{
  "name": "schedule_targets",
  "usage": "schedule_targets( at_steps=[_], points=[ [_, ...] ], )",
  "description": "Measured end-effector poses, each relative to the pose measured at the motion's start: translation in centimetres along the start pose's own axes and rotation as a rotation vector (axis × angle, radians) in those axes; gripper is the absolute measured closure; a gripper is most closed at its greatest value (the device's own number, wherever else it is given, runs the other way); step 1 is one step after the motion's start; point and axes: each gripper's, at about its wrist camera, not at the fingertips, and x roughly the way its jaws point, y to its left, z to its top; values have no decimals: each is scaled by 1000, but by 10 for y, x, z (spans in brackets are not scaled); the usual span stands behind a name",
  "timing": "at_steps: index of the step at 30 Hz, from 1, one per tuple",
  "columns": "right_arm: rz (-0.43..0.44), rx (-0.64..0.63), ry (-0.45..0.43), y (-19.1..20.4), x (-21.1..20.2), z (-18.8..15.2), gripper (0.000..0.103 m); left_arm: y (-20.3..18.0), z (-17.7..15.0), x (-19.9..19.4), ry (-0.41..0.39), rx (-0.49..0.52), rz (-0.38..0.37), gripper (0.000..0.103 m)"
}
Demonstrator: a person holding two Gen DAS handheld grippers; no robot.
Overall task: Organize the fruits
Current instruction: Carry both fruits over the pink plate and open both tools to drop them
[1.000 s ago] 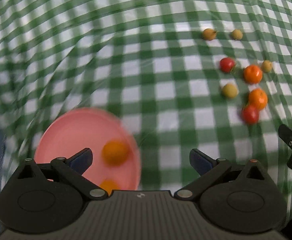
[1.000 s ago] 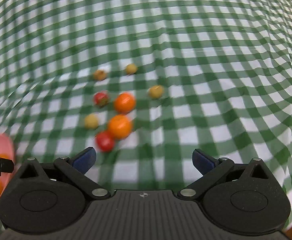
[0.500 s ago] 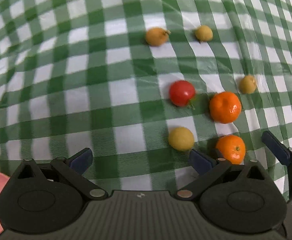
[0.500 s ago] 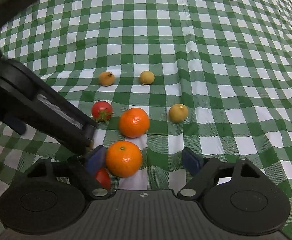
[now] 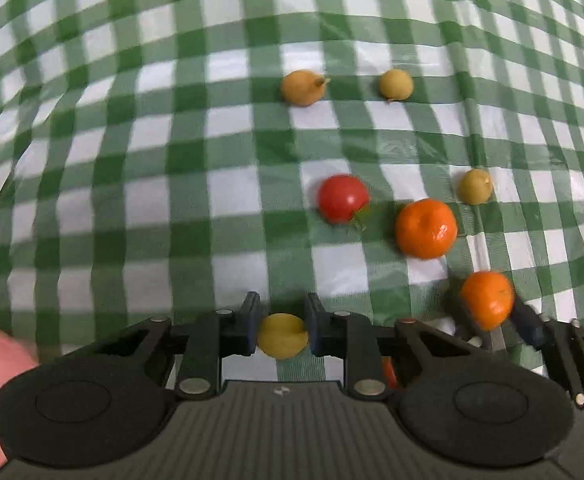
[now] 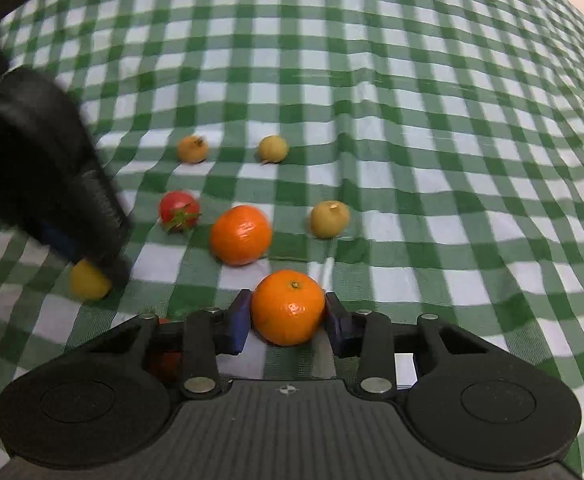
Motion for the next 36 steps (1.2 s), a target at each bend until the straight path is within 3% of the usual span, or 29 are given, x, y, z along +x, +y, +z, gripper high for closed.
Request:
schedule_targets(
  at_steps=[6,9,13,18,26,36],
  points=[
    [-82,94,29,-25,-8,-3,64,19,-16,-10,-22,-44,-28,77],
    [-83,119,11,-30,-22,-3,64,36,-24,-18,-21,-80,-51,77],
    [-31,107,-32,-22,-54,-1,64,36,-39,-53,-69,-66,-26,77],
    [80,56,-19,15,-100,-10,63,52,-72,-85,-85,-70,31,77],
    [266,-57,-9,101,-136,-5,63,124,-111,-123,-91,-146,94,77],
    [375,-202,-12,185,-152,6,63,200,-138,-145,-121,-239,158,77]
  ],
)
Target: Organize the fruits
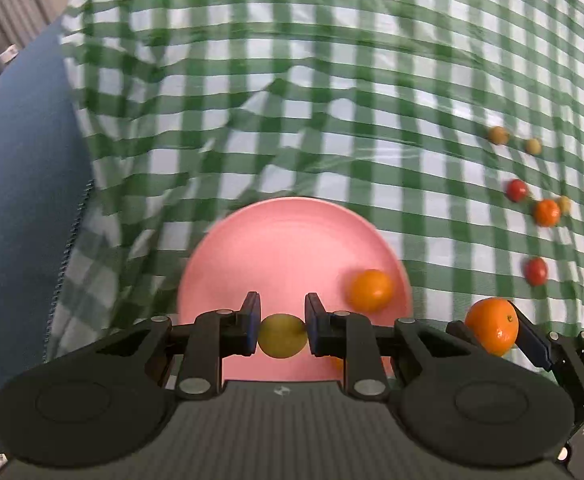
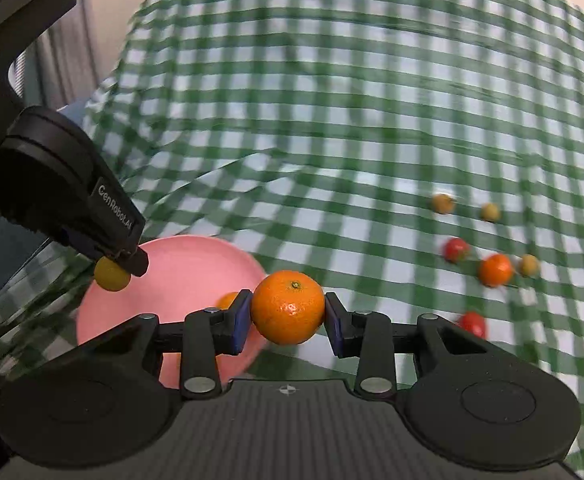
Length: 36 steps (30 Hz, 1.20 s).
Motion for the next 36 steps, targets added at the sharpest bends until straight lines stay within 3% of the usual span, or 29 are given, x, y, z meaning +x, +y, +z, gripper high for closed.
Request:
schedule_targets(
  at_steps=[11,24,25,26,27,28,30,36],
  points=[
    [28,-68,47,30,28,4,63,27,6,24,31,-39,-12,77],
    [50,-92,106,41,57,0,63,24,11,53,62,-28,-18,75],
    [57,-89,110,41,59,1,63,24,13,55,65,-24,-26,59],
    [64,-81,111,40,60,3,62,24,14,56,69,-22,-26,29],
    [71,-71,108,40,61,5,54,25,16,54,62,-23,-17,14],
    [72,-65,101,39,61,8,37,26,17,50,38,-29,3,0],
    [45,-73,73,41,54,12,18,29,16,36,-29,-38,27,0],
    [22,-91,70,44,16,10,9,39,-7,0,-55,-20,81,0]
  ],
)
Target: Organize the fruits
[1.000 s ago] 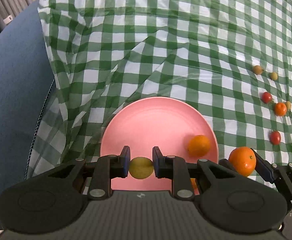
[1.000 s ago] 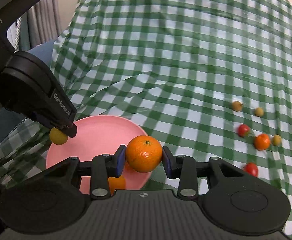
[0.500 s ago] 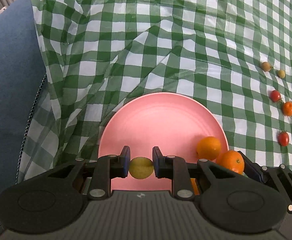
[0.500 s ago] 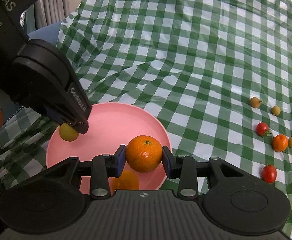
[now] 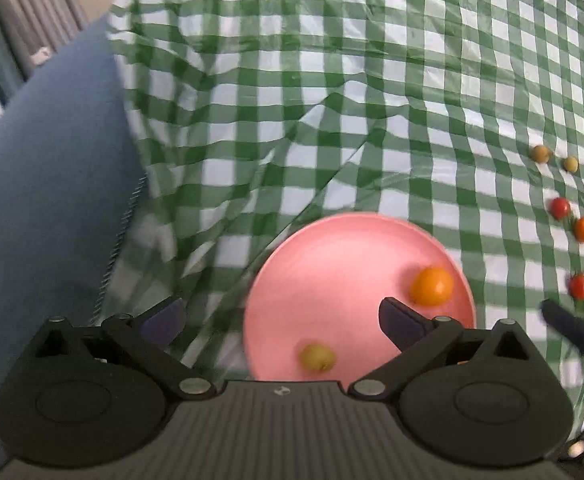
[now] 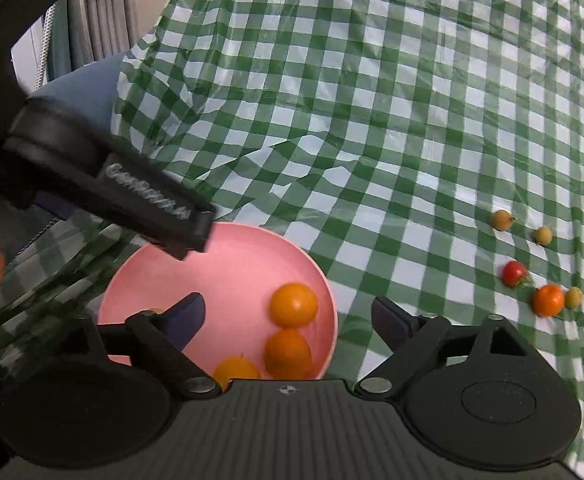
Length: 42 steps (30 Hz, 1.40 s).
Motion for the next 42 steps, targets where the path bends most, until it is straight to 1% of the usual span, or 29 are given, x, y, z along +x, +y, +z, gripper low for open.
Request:
schedule_targets(
  at_steps=[5,8,10,13,17,20,24,31,36,42],
  points=[
    [1,20,11,7,-51,-21,6,13,-48,-45,-23,28,39,0],
    [-17,20,-6,14,-84,-33,5,18,-74,-73,-48,20,47,0],
    [-29,8,-25,18,-102,-35,4,22,-88,-91,-73,14,36,0],
    [-55,-9,-84,26,-128,-38,4,26,-102,-113,-115,16,31,0],
    [-74,-18,-168,33,-164,-40,3,29,-118,-145,-181,6,60,0],
    [-72,-30,-202,37,-184,-42,3,34,-130,-167,-236,-16,57,0],
    [-78,-33,-256,43,-209,-50,1,41,-143,-186,-247,-63,28,0],
    [-82,-21,-282,44,-229,-58,1,41,-158,-204,-289,-76,26,0],
    [-82,-27,-293,45,-234,-59,1,44,-161,-207,-296,-84,26,0],
    [-86,-20,-286,49,-233,-59,1,46,-162,-204,-284,-91,28,0]
  ],
)
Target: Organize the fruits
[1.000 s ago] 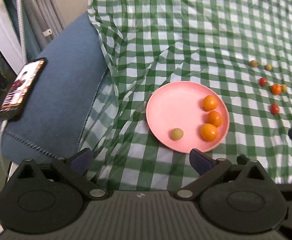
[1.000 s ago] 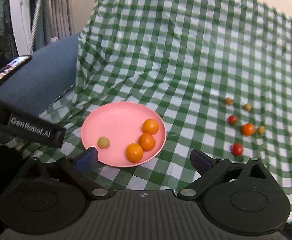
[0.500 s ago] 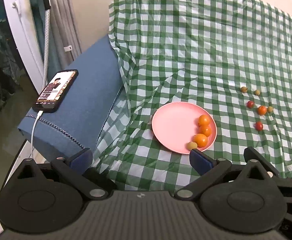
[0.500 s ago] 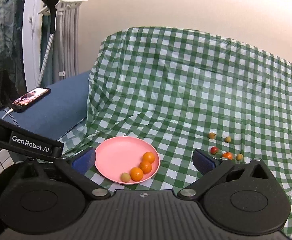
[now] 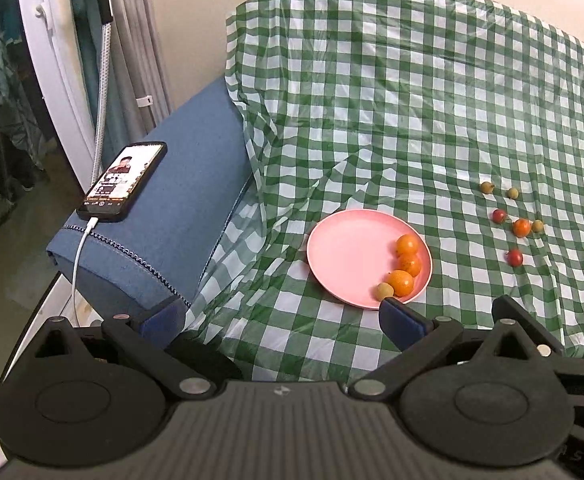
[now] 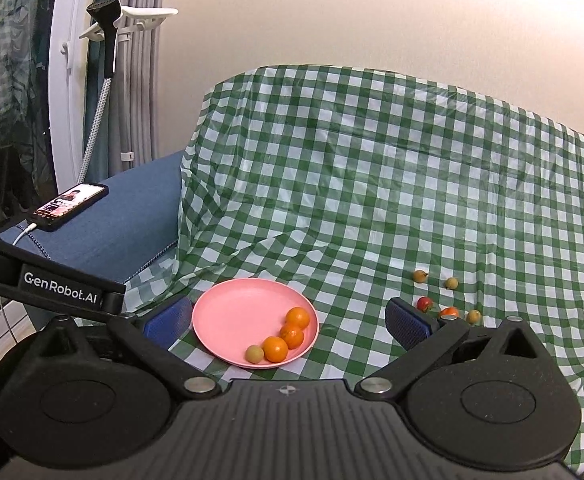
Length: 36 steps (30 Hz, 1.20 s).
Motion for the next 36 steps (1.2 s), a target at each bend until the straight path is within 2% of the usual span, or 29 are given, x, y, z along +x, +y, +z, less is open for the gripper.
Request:
schedule_targets(
  at_steps=[22,36],
  points=[
    [21,33,54,-13,18,-9,1,-6,-2,22,57,14,7,0],
    [28,55,106,-27,48,-15,1,-16,8,49,116,34,27,0]
  ],
)
